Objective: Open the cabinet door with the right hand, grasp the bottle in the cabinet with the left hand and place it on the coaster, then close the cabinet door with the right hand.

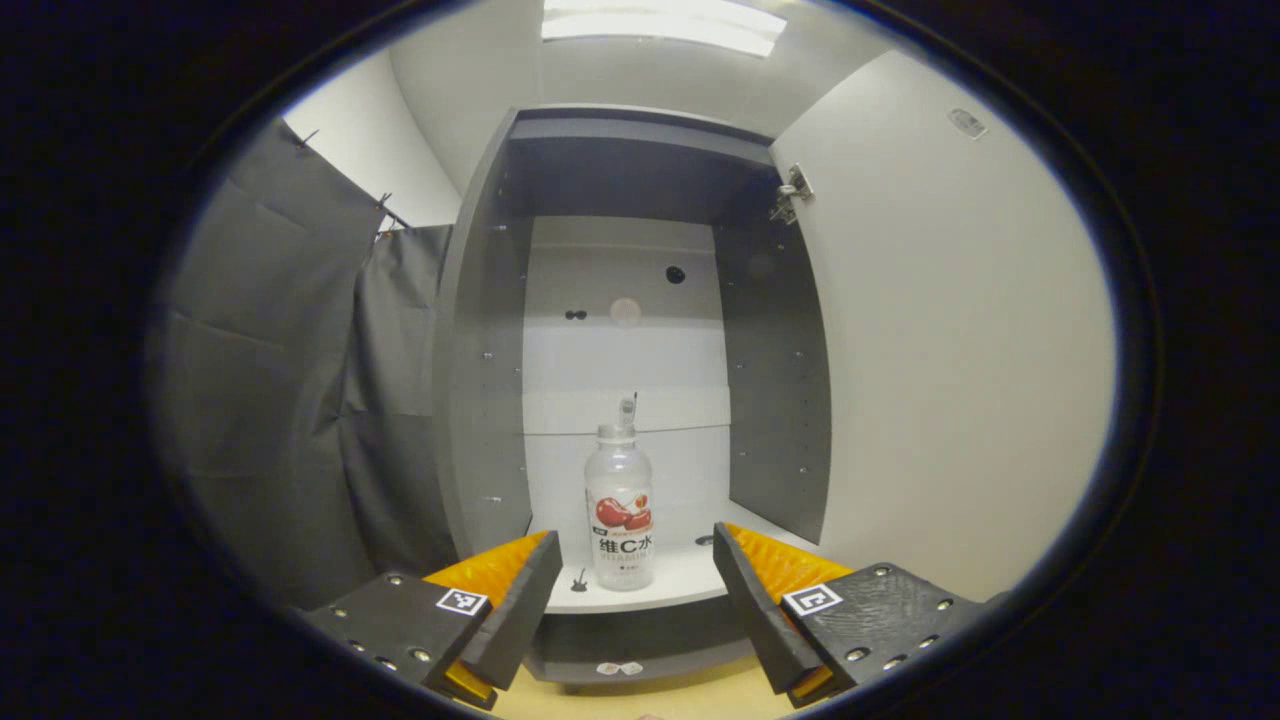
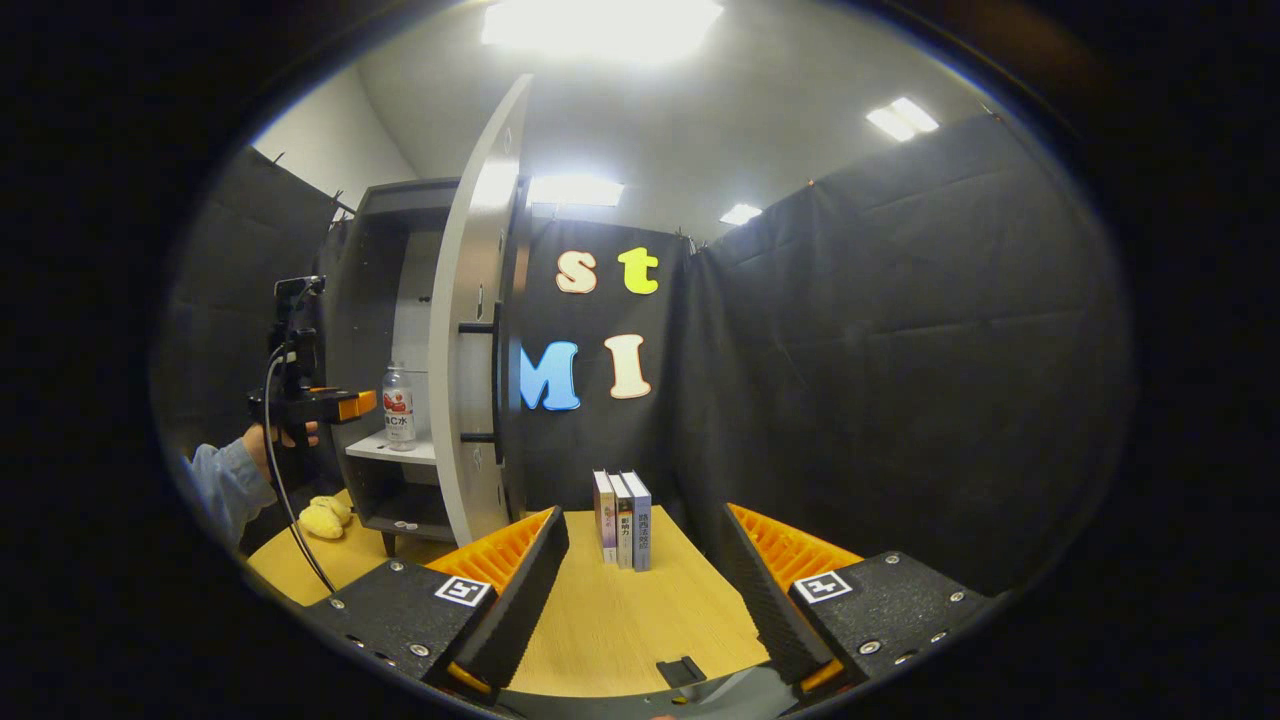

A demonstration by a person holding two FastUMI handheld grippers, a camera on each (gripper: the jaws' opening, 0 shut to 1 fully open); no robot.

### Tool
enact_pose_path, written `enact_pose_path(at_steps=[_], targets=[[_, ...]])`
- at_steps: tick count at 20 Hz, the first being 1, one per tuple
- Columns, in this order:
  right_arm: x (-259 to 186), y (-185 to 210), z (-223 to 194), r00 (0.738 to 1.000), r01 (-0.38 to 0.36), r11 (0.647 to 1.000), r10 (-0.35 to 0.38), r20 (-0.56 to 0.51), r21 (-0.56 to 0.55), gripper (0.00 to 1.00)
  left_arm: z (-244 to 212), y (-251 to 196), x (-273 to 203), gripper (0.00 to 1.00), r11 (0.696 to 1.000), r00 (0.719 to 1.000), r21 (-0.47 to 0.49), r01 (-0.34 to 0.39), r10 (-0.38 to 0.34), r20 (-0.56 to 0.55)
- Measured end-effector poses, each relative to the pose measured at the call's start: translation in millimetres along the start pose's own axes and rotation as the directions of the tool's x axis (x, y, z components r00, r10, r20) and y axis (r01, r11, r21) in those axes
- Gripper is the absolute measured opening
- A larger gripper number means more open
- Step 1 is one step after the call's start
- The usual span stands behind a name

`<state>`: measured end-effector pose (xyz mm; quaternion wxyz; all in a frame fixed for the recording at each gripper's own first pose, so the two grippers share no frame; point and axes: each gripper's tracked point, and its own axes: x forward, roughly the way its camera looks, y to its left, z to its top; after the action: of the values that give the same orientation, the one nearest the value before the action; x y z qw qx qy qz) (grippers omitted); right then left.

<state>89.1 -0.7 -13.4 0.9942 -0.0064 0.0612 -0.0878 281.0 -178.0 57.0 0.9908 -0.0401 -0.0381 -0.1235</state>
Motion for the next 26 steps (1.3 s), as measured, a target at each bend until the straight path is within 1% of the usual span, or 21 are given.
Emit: enact_pose_path(at_steps=[1,2,3,4,6,8,10,11,14,15,16,17,20,22,23,26], targets=[[1,0,-2,1.0,0.006,1.0,-0.006,-0.005,0.0,0.94,0,0,8,0.89,1.0,1.0,-0.003,0.002,-0.002,0.002],[0,-2,-3,1.0,0.011,1.0,-0.011,-0.01,-0.001,0.92,-4,1,17,0.91,1.0,1.0,-0.005,0.005,-0.005,-0.001],[0,-3,-5,1.0,0.016,1.0,-0.016,-0.014,-0.001,0.94,-6,2,26,0.91,1.0,1.0,-0.008,0.007,-0.007,-0.008],[-2,-4,-7,1.0,0.021,1.0,-0.021,-0.017,-0.001,0.94,-10,1,35,0.94,1.0,1.0,-0.013,0.011,-0.011,-0.016],[-2,-7,-10,0.999,0.031,1.0,-0.031,-0.024,-0.001,0.94,-18,1,53,0.94,1.0,0.999,-0.011,0.011,-0.011,-0.043],[-3,-12,-11,0.999,0.045,0.999,-0.045,-0.029,-0.003,0.94,-23,6,69,0.88,1.0,0.998,0.008,-0.008,0.009,-0.06],[0,-15,-14,0.998,0.058,0.998,-0.058,-0.037,-0.002,0.94,-27,11,83,0.89,1.0,0.998,0.014,-0.026,0.027,-0.064],[0,-17,-16,0.997,0.063,0.998,-0.063,-0.041,0.0,0.94,-29,13,90,0.91,0.999,0.997,0.008,-0.033,0.034,-0.07],[3,-20,-20,0.996,0.07,0.998,-0.07,-0.051,0.003,0.94,-35,12,107,0.91,1.0,0.997,-0.009,-0.026,0.026,-0.074],[6,-20,-21,0.996,0.07,0.998,-0.07,-0.053,0.003,0.94,-36,16,113,0.88,0.999,0.996,-0.002,-0.037,0.037,-0.076],[7,-21,-22,0.996,0.07,0.998,-0.07,-0.056,0.002,0.94,-38,16,118,0.94,0.999,0.996,-0.003,-0.039,0.039,-0.082],[8,-21,-24,0.996,0.07,0.998,-0.07,-0.058,0.0,0.94,-41,15,121,0.9,0.999,0.995,-0.006,-0.041,0.04,-0.094],[11,-23,-23,0.996,0.069,0.998,-0.069,-0.053,0.0,0.94,-53,21,132,0.91,0.998,0.991,-0.002,-0.071,0.07,-0.118],[14,-24,-24,0.997,0.065,0.998,-0.066,-0.047,-0.009,0.94,-54,25,132,0.77,0.995,0.989,0.005,-0.095,0.095,-0.118],[17,-23,-26,0.997,0.061,0.998,-0.062,-0.047,-0.011,0.94,-54,24,132,0.75,0.996,0.988,0.005,-0.092,0.092,-0.121],[20,-21,-25,0.998,0.039,0.999,-0.039,-0.043,0.005,0.94,-51,24,126,0.76,0.996,0.988,-0.007,-0.093,0.091,-0.127]])
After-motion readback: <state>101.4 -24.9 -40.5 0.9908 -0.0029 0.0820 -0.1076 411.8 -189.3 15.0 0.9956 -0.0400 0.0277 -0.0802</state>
